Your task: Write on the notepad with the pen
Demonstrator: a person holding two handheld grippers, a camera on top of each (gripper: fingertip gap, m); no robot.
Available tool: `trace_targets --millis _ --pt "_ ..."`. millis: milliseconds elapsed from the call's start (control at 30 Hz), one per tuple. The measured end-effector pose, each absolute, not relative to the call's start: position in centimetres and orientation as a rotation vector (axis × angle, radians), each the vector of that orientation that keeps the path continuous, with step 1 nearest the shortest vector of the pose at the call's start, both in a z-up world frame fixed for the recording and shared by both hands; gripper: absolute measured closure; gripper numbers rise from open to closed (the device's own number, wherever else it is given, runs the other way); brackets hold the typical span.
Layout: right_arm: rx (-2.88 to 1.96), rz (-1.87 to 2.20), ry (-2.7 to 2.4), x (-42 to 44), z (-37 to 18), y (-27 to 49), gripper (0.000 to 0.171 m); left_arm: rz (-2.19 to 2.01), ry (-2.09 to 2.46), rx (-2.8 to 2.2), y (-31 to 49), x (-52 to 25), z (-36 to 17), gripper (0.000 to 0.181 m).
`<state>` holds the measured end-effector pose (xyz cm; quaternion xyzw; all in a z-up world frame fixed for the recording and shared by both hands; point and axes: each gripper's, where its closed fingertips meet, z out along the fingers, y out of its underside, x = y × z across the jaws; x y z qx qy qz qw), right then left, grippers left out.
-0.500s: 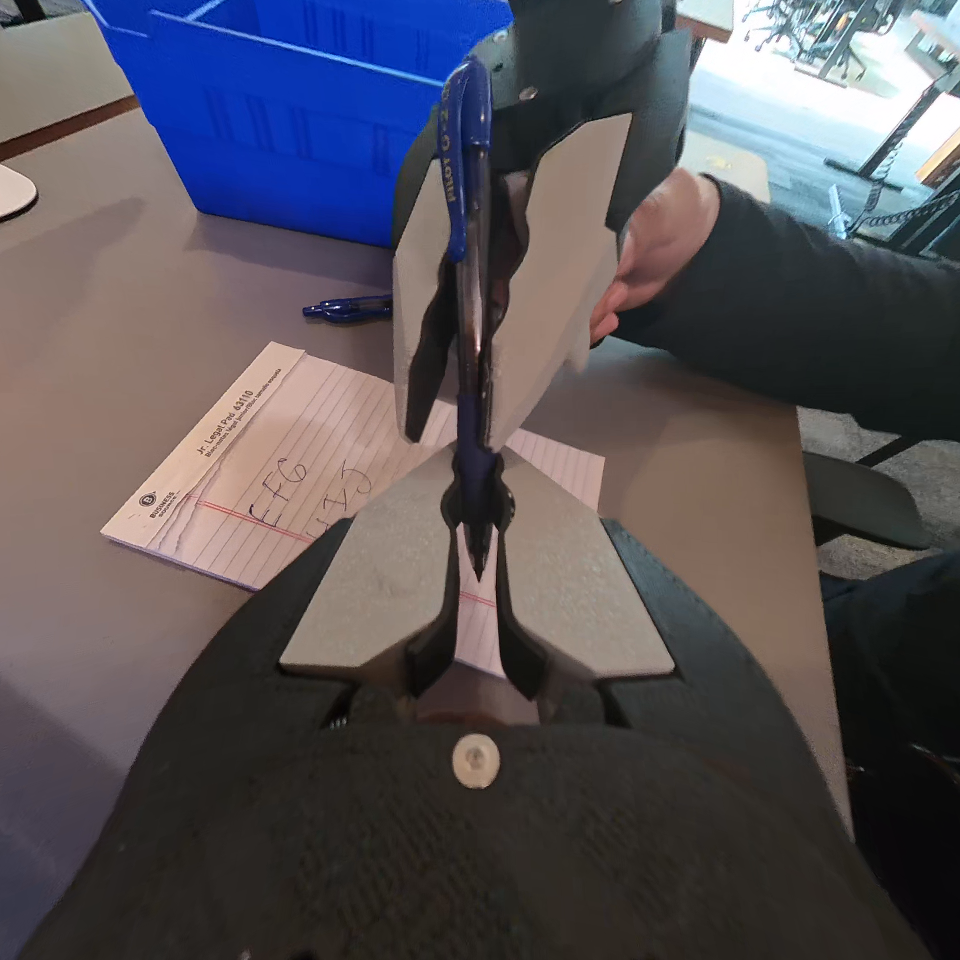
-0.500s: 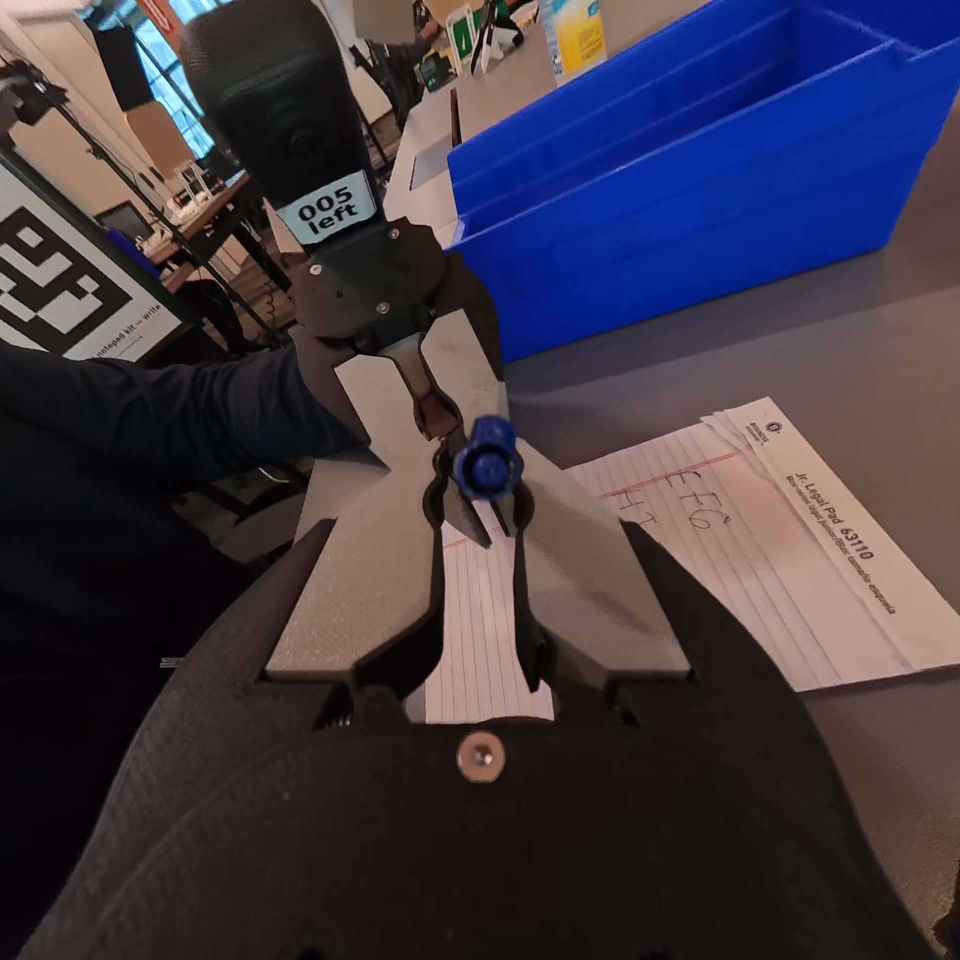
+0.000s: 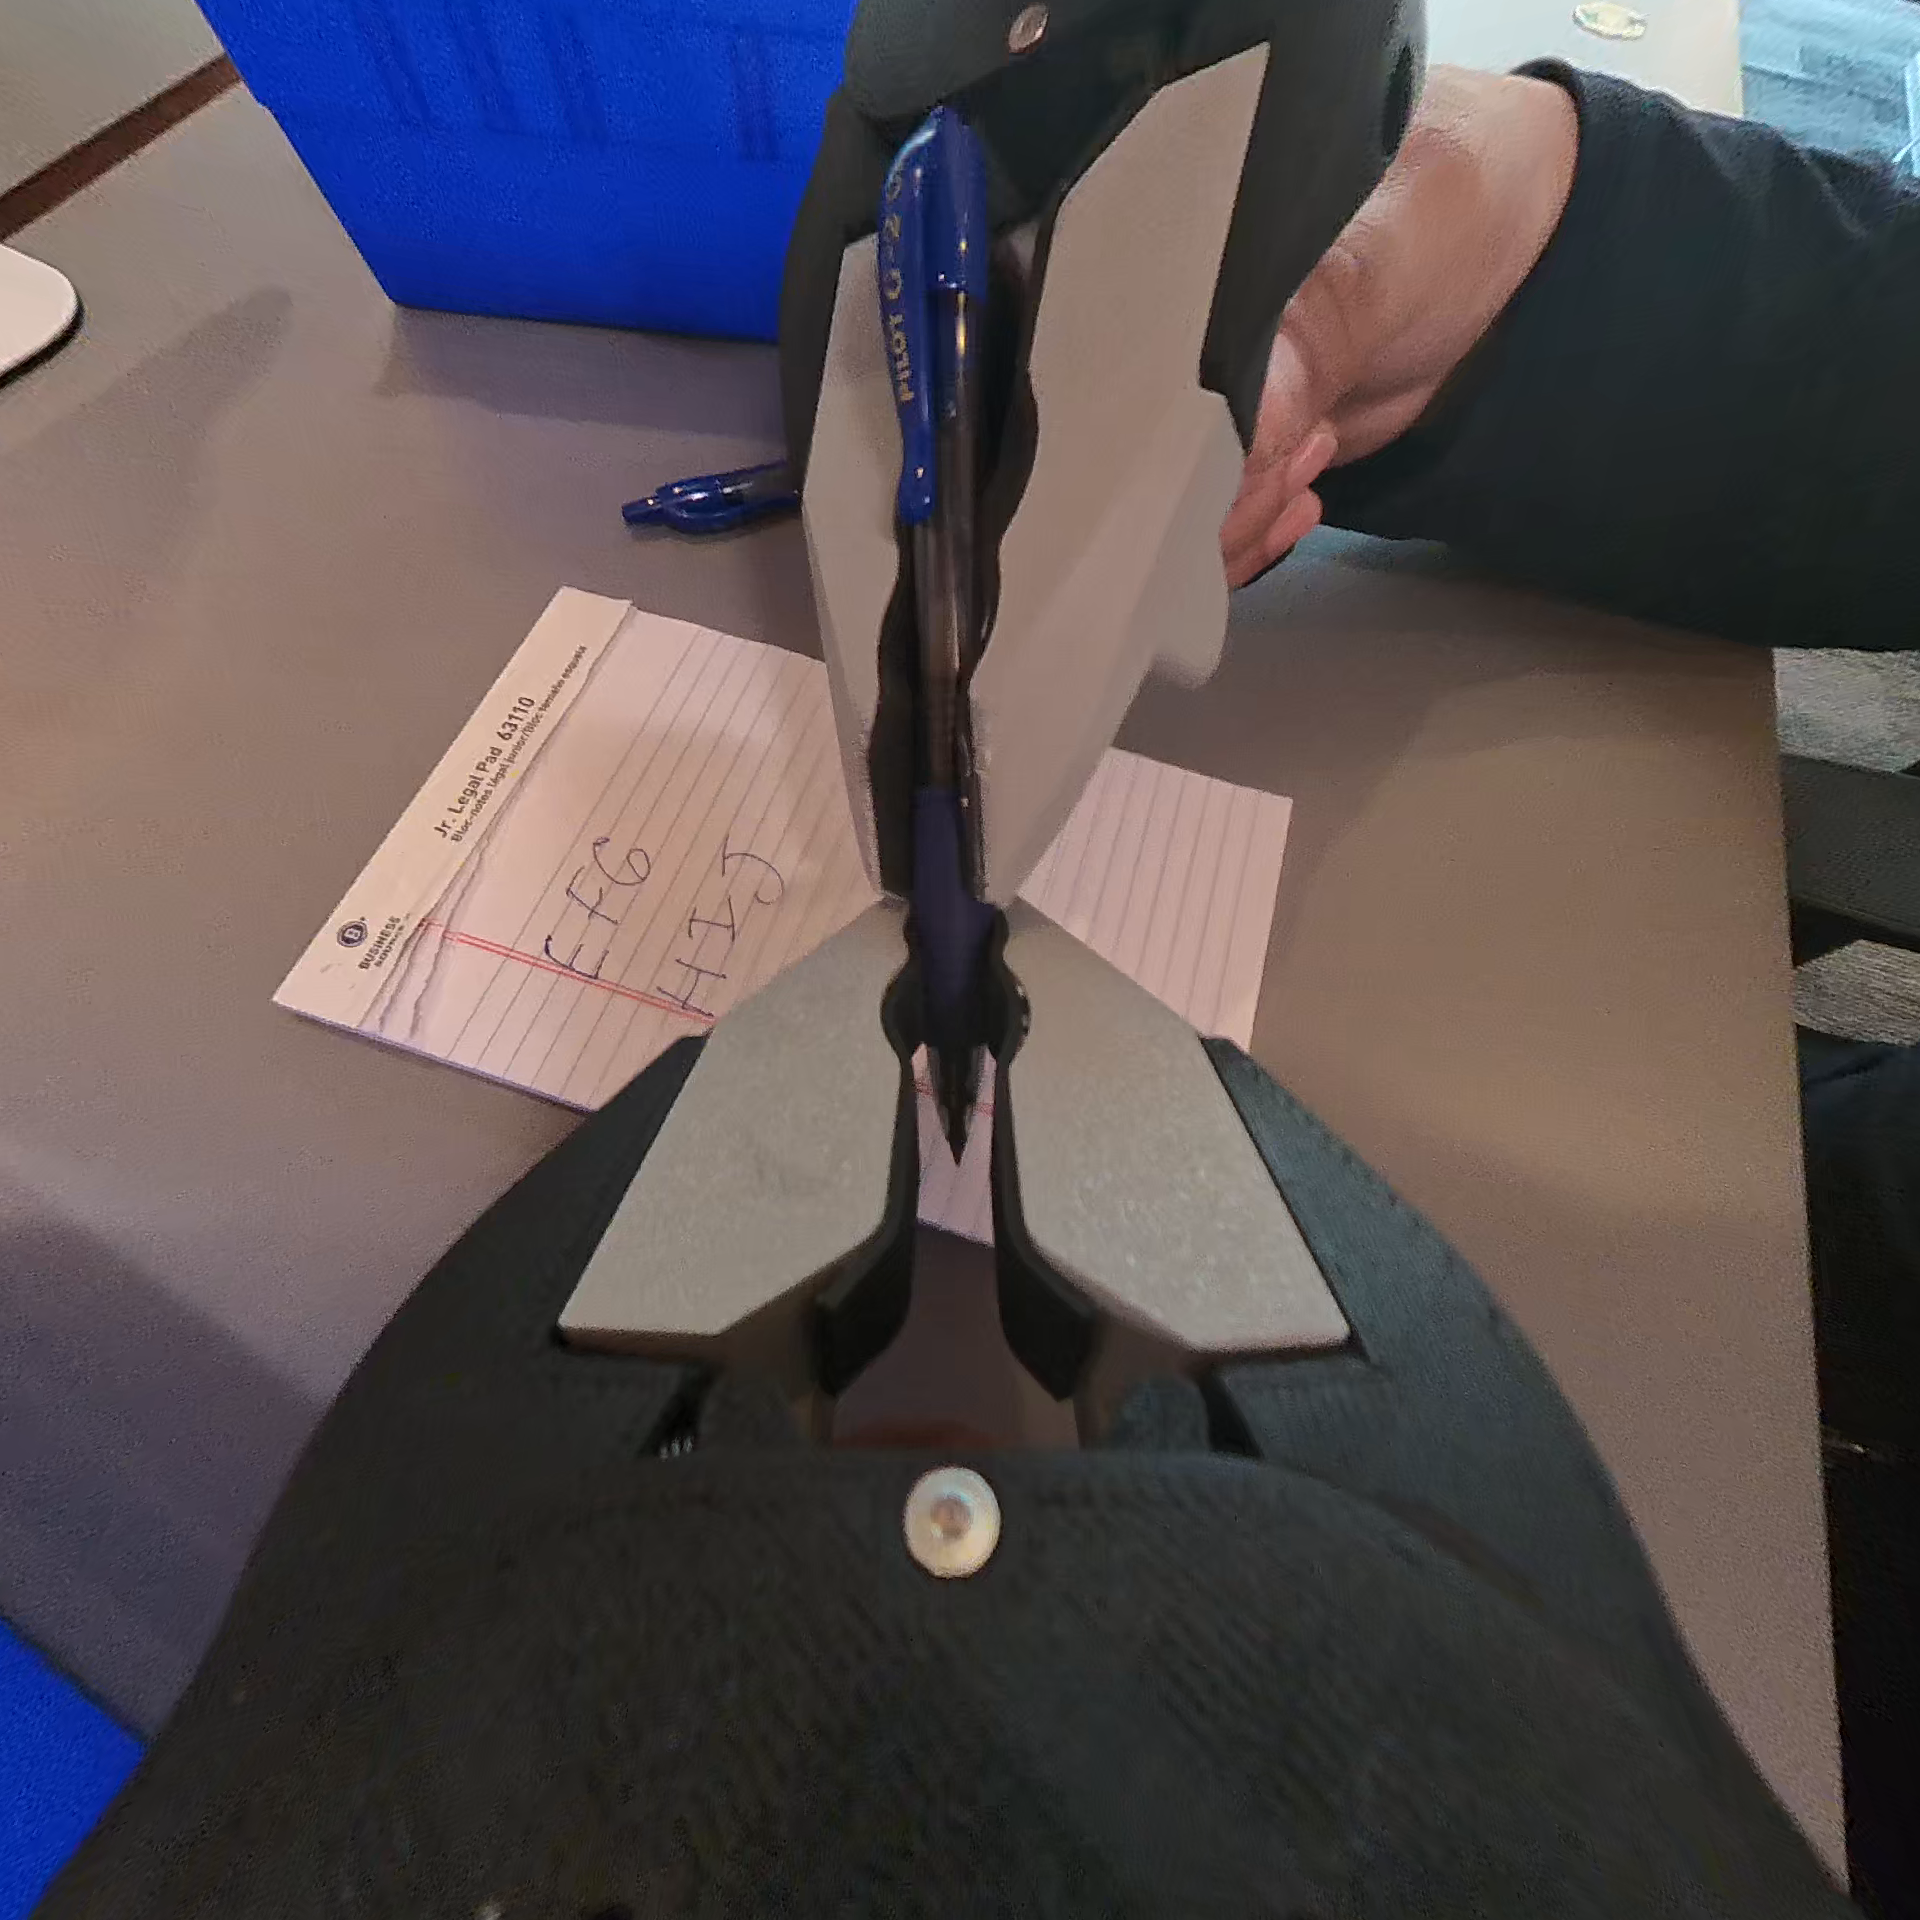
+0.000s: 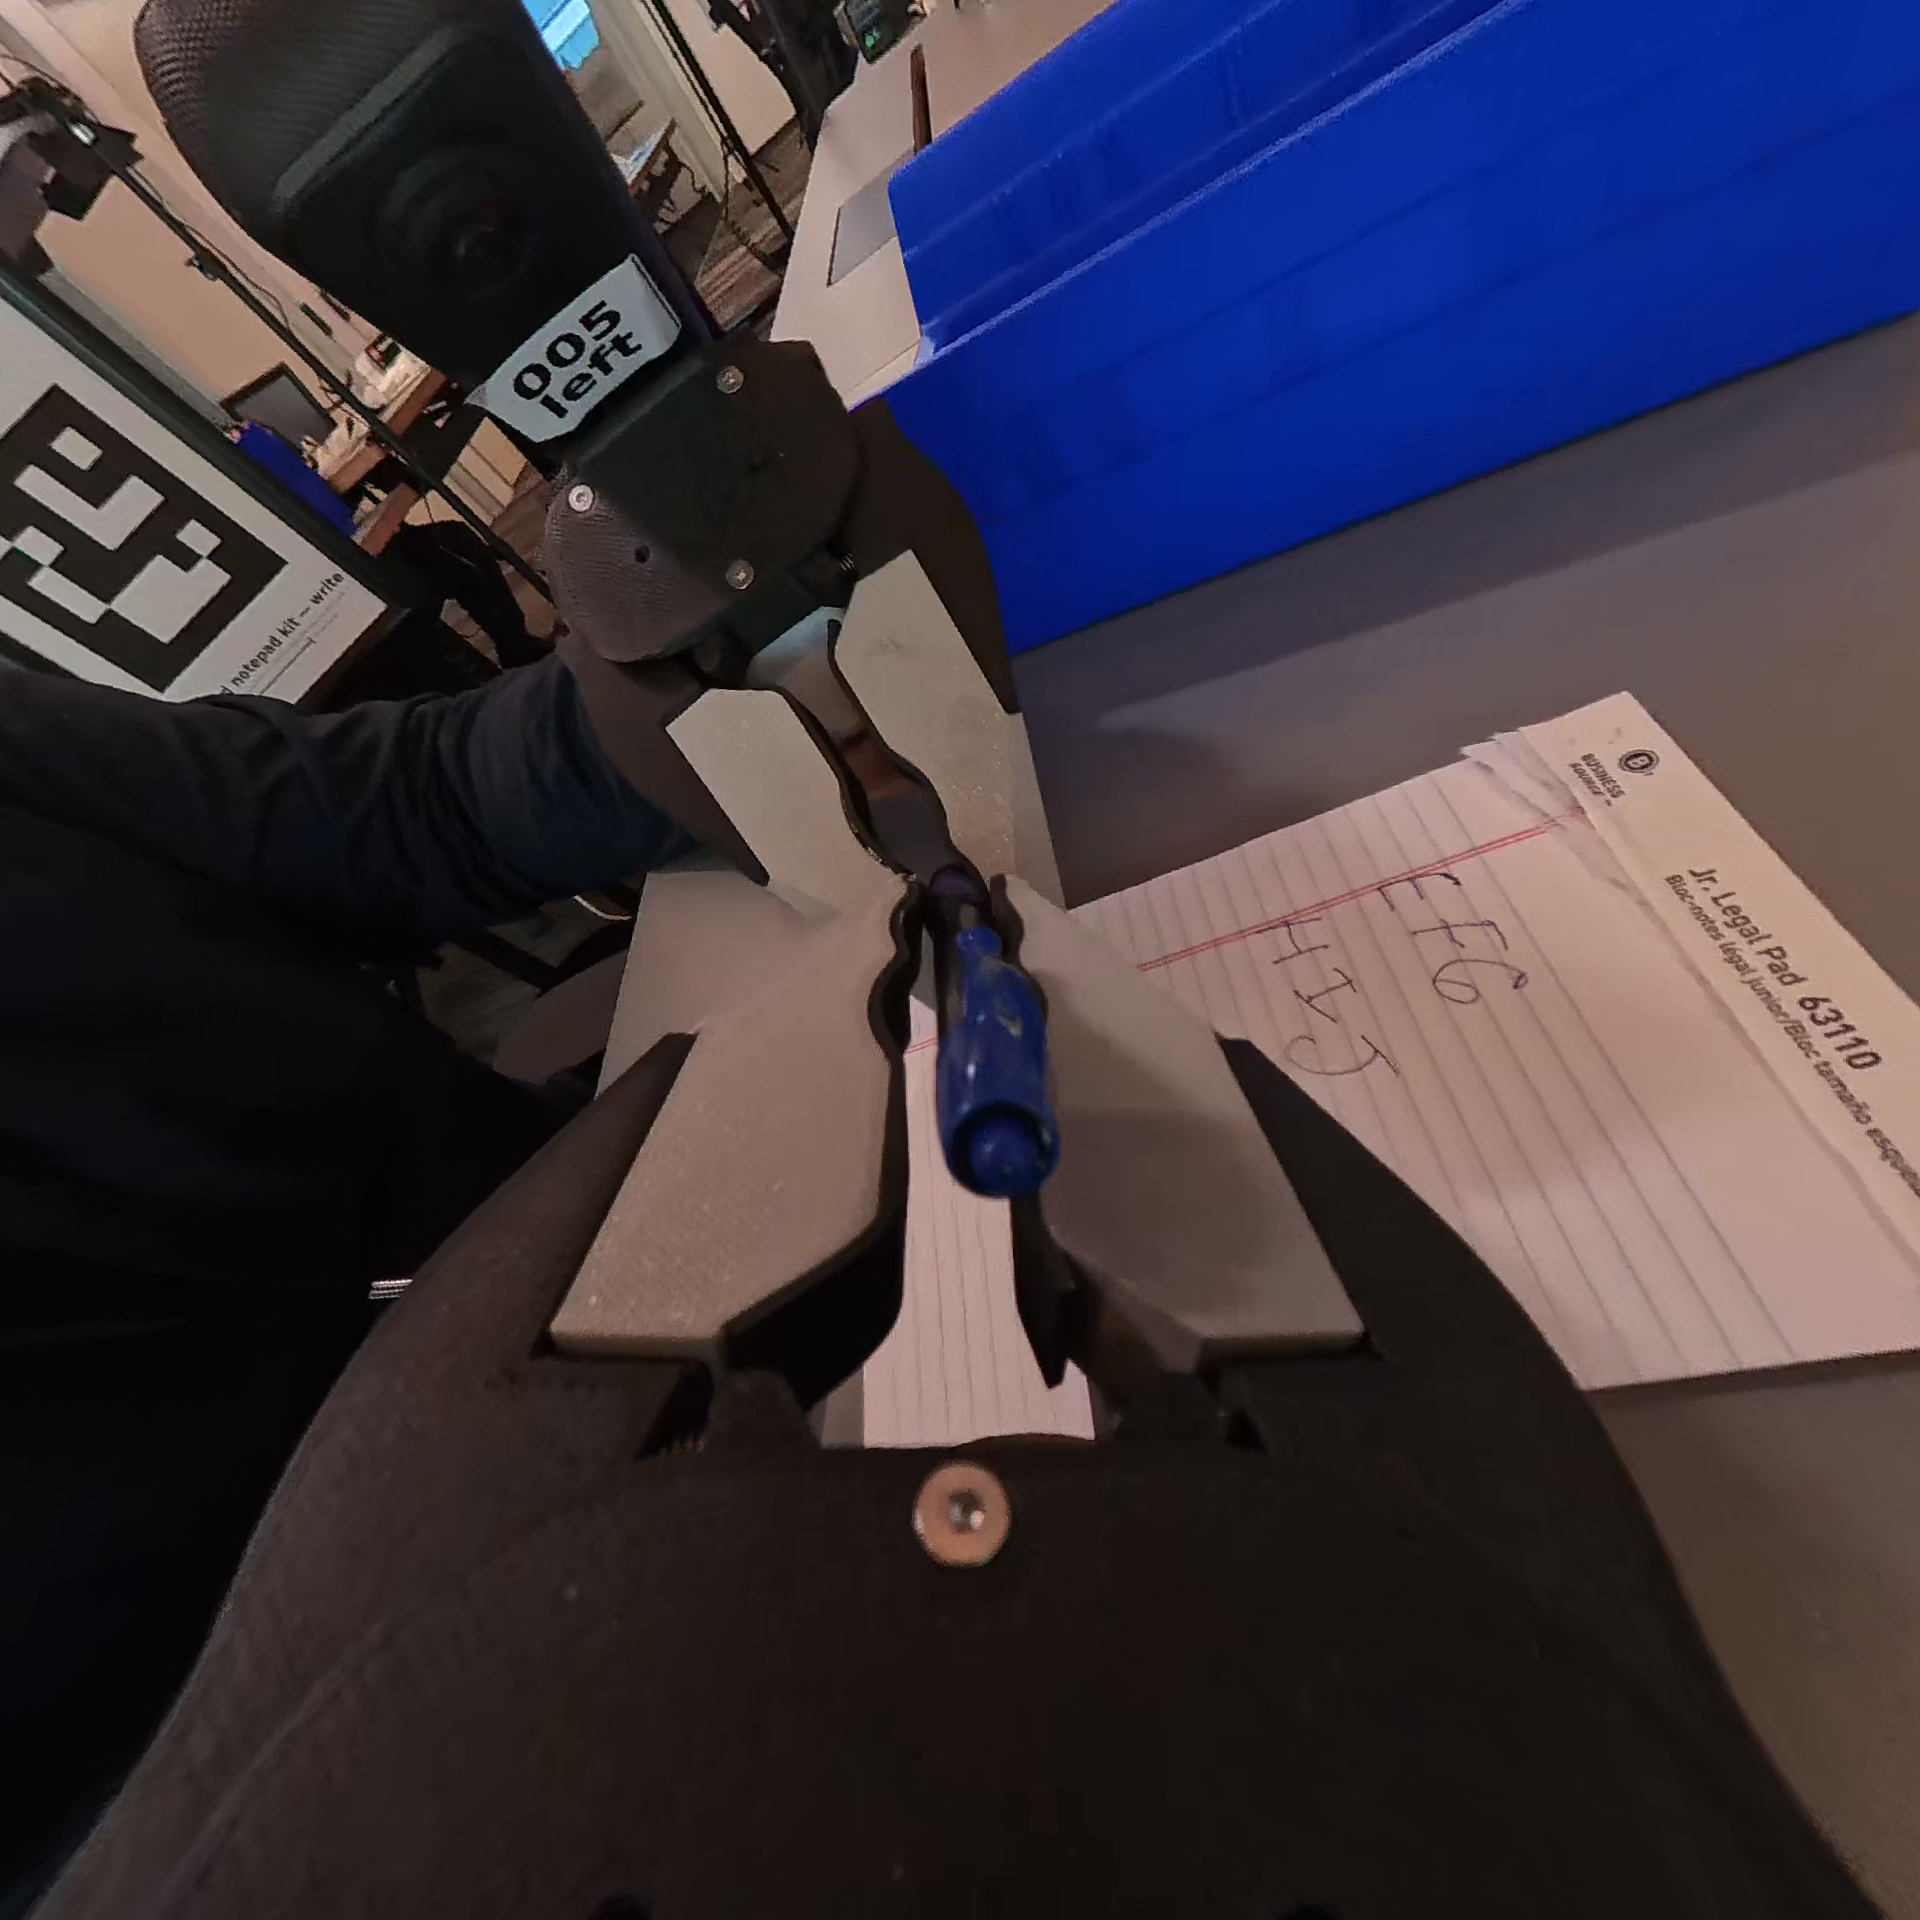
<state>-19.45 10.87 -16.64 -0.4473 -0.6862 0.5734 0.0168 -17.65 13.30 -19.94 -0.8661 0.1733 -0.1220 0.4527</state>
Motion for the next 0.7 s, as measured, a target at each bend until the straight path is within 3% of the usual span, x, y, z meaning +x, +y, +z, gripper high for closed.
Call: trace_targets --millis 400,700 --pt "-1.231 1.741 -2.117 -19.2 -15.3 11.0 0.163 -0.203 0.457 -2.057 13.7 -17.6 -18.6 0.177" --pt "-1.13 1.728 -2.055 -19.2 -13.9 11.0 0.163 -0.366 0.395 -1.971 13.5 -17.2 -16.8 0.17"
